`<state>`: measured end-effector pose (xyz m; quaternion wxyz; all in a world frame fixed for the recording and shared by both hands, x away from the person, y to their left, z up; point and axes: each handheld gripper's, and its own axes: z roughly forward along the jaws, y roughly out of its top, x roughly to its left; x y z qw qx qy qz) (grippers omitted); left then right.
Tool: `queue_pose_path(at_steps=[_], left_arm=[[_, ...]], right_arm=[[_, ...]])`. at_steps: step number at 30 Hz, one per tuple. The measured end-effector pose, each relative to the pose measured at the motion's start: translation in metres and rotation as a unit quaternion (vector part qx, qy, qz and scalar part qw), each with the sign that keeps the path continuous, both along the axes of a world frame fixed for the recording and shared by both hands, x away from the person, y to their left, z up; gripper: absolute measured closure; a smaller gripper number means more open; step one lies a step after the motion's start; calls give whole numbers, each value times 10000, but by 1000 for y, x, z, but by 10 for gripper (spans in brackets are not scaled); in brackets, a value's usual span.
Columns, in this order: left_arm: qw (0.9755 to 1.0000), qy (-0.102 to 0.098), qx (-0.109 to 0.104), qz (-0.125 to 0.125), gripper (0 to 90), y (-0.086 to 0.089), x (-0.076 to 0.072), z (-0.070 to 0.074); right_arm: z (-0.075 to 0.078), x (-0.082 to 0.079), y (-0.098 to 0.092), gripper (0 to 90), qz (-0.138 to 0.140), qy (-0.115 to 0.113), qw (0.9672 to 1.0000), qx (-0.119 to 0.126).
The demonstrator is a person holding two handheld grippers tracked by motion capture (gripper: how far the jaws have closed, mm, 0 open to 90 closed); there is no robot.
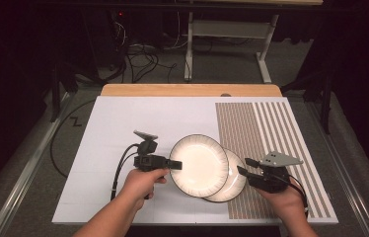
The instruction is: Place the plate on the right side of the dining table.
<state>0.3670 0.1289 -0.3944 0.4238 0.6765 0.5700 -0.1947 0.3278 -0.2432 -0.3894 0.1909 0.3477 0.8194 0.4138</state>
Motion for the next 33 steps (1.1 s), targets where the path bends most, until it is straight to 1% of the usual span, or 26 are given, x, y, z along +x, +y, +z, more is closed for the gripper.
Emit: queue_pose_path(at_steps=[1,6,9,10,11,12,15,16,17,20,22,23,24,26,27,28,29,33], left_arm=[[10000,-34,2,-4,795,0,0,0],[9995,-327,-8,-1,797,4,-1,1],[9989,-477,-16,15,797,5,-1,1],[9984,-570,-20,11,798,6,-1,2],[9982,-593,-26,17,799,7,-1,2],[9978,-661,-24,29,800,7,-1,2],[9961,-880,-13,51,800,8,-2,2],[9950,-994,-14,68,800,8,-4,3],[9944,-1053,-12,66,800,8,-4,3],[9914,-1302,10,93,801,9,-7,4],[9885,-1506,51,112,800,9,-9,4],[9878,-1549,46,131,801,10,-9,4],[9864,-1634,33,160,801,10,-10,4],[9844,-1743,50,233,801,11,-12,4],[9831,-1810,42,266,801,11,-12,3],[9809,-1927,47,264,801,11,-13,3],[9803,-1958,28,270,800,11,-14,2],[9740,-2243,-12,317,800,11,-19,0]], right_arm=[[0,0,-2,562,-25,9,10000,23],[0,0,-7,491,-94,-10,9999,103],[1,0,-10,446,-154,-61,9998,125],[1,0,-12,433,-166,-77,9997,141],[1,0,-14,413,-202,-101,9996,160],[1,-1,-14,404,-211,-96,9996,178],[1,-1,-18,362,-272,-131,9993,220],[2,-1,-19,355,-277,-144,9993,221],[2,-1,-20,345,-286,-165,9992,234],[2,-2,-23,314,-320,-218,9989,278],[3,-3,-25,292,-344,-251,9986,301],[4,-3,-27,276,-378,-276,9984,316],[4,-3,-27,269,-392,-292,9983,322],[4,-4,-30,240,-415,-323,9979,370],[5,-4,-30,223,-449,-346,9976,398],[5,-4,-31,217,-461,-367,9974,403],[5,-4,-33,201,-481,-374,9973,417],[5,-4,-35,166,-517,-389,9969,442]])
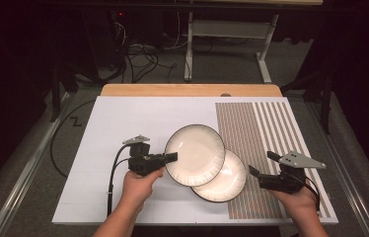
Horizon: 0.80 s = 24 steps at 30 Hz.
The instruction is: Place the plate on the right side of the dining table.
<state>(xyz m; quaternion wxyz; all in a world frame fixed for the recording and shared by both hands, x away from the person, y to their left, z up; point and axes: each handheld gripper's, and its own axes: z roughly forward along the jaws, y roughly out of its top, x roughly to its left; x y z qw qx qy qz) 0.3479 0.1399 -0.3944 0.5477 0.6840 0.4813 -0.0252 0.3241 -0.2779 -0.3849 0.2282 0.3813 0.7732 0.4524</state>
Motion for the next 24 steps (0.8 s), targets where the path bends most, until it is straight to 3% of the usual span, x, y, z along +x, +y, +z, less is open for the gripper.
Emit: queue_pose_path(at_steps=[4,7,10,16,24], left_arm=[[9990,-432,109,-61,799,-1,-7,1],[9968,-775,196,-88,799,-4,-14,2],[9948,-980,257,-115,799,-4,-18,2],[9927,-1165,271,-140,797,-2,-21,0],[9908,-1302,342,-152,793,-1,-24,-1]], right_arm=[[2,-3,-2,149,14,-76,9999,80],[2,-4,-3,125,33,-107,9998,149],[3,-5,-4,88,25,-142,9997,211],[3,-6,-6,11,-73,-203,9994,261],[5,-8,-7,10,-133,-339,9987,348]])
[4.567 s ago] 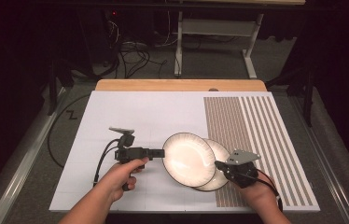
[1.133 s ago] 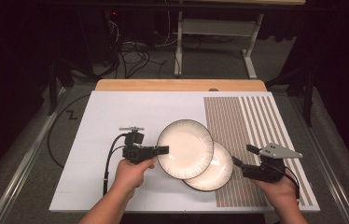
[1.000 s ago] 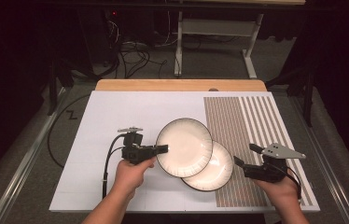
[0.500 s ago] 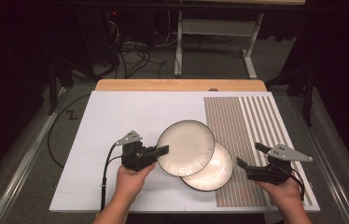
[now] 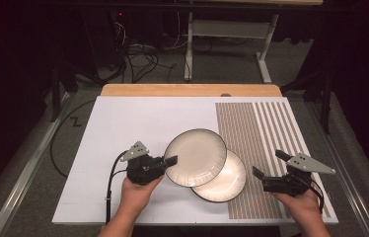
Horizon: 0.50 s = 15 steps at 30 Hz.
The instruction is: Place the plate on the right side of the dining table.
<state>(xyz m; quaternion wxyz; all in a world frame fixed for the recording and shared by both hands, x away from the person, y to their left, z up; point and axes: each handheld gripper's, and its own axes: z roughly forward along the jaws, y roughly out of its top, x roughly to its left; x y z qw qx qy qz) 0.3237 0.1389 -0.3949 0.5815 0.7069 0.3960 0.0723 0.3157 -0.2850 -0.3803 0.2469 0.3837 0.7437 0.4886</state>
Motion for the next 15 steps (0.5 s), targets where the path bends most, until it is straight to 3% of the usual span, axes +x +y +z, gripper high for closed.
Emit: queue_pose_path(at_steps=[15], left_arm=[[10000,-68,30,0,792,1,-2,-1]], right_arm=[[13,12,36,11,364,44,9993,-38]])
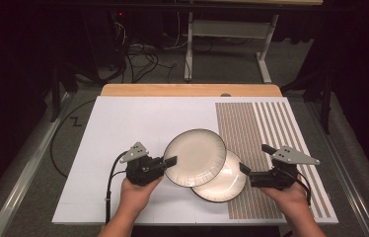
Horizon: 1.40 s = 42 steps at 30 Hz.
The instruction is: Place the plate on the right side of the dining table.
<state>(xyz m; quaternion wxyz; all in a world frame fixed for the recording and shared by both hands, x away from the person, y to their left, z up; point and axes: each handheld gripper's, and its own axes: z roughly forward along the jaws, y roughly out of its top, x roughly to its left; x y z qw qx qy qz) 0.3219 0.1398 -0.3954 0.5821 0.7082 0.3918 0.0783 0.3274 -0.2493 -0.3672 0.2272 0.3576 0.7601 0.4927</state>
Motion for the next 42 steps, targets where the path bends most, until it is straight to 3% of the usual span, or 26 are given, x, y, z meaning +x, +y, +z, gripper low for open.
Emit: queue_pose_path(at_steps=[12,20,31,36,42], left_arm=[[10000,-52,19,-13,791,0,0,0],[10000,-66,34,-20,791,0,0,0],[9999,-93,63,-11,789,0,-1,0],[9999,-89,60,2,789,0,0,0],[9999,-95,50,7,789,0,0,0]], right_arm=[[2,10,32,41,337,43,9994,-3],[-1,19,52,96,543,217,9983,33],[-13,26,61,334,693,658,9952,190],[-21,28,59,440,788,891,9924,322],[-22,28,58,587,841,960,9907,463]])
